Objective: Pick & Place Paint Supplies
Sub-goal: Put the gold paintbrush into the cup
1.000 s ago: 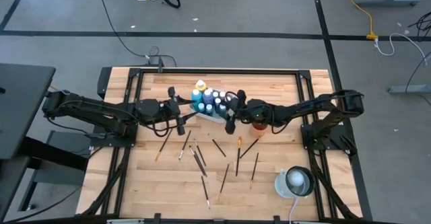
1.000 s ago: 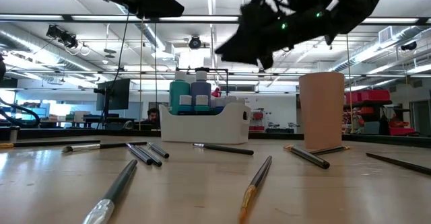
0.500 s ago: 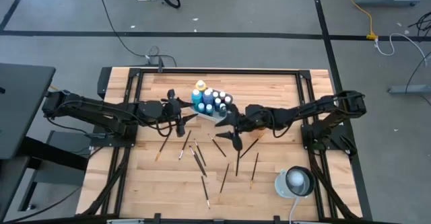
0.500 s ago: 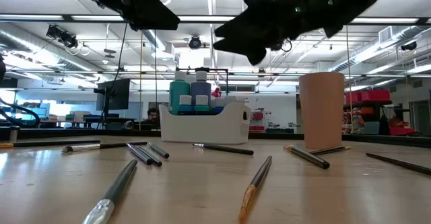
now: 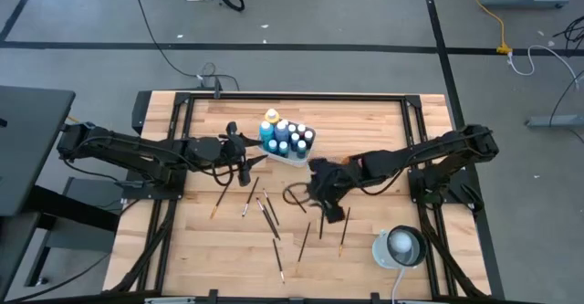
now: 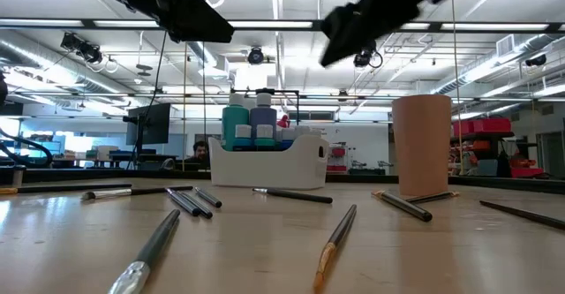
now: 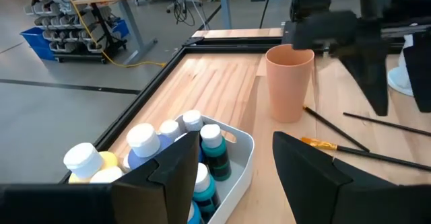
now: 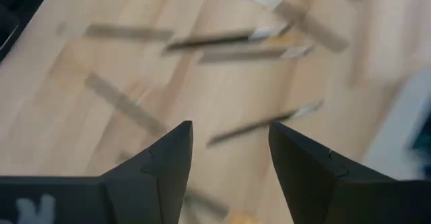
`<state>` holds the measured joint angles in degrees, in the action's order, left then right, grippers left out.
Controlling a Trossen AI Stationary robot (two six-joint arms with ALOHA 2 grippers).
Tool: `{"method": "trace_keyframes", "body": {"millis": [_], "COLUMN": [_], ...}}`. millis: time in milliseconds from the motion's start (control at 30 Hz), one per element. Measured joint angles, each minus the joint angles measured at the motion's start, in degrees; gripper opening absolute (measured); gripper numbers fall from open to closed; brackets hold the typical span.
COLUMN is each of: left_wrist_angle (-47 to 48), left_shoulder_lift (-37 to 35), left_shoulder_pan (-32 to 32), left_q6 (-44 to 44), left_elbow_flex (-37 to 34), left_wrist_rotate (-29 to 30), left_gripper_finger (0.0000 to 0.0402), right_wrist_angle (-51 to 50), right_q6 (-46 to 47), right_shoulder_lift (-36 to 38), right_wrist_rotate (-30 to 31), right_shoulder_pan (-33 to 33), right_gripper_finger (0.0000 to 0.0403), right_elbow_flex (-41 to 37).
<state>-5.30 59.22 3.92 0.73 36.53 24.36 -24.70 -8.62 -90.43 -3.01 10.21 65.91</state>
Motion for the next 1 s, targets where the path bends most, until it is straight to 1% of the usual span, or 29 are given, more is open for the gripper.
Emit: {"method": "trace_keyframes", "body": {"millis": [67,133,200,333,400,533,700,800,933,1000], "left_wrist_angle": [0.00,0.00,0.00,0.00,-0.02,-0.02,-0.13,-0.15,-0.17,-0.20], "left_shoulder_lift": [0.00,0.00,0.00,0.00,0.00,0.00,0.00,0.00,0.00,0.00], "left_shoulder_pan": [0.00,0.00,0.00,0.00,0.00,0.01,0.02,0.00,0.00,0.00], "left_q6": [0.02,0.02,-0.13,-0.31,-0.33,-0.38,-0.09,-0.07,-0.02,0.22], "left_elbow_flex": [0.00,0.00,0.00,0.00,0.00,0.00,0.00,0.00,0.00,0.00], "left_wrist_rotate": [0.00,0.00,0.00,0.00,0.00,0.00,0.02,0.00,0.02,0.02], "left_gripper_finger": [0.0199,0.0199,0.0199,0.0199,0.0199,0.0199,0.0199,0.0199,0.0199,0.0199], "right_wrist_angle": [-4.49,-9.80,-14.62,-21.31,-21.52,-19.37,-20.66,-22.43,-22.91,-22.01], "right_q6": [0.63,0.89,1.51,2.02,1.96,1.96,1.51,0.62,0.30,-1.16], "right_shoulder_lift": [0.00,0.00,0.00,-0.64,-1.72,-5.01,-9.89,-12.25,-13.40,-13.31], "right_wrist_rotate": [-1.34,-0.93,0.12,4.74,5.64,3.38,1.44,2.99,8.36,9.98], "right_shoulder_pan": [0.39,0.82,1.42,3.15,3.85,5.37,6.69,6.95,6.84,6.75], "right_gripper_finger": [0.0201,0.0201,0.0201,0.0196,0.0190,0.0175,0.0164,0.0162,0.0162,0.0162], "right_elbow_flex": [0.00,0.00,0.00,-0.02,-0.02,-0.02,-0.04,-0.04,-0.04,-0.04]}}
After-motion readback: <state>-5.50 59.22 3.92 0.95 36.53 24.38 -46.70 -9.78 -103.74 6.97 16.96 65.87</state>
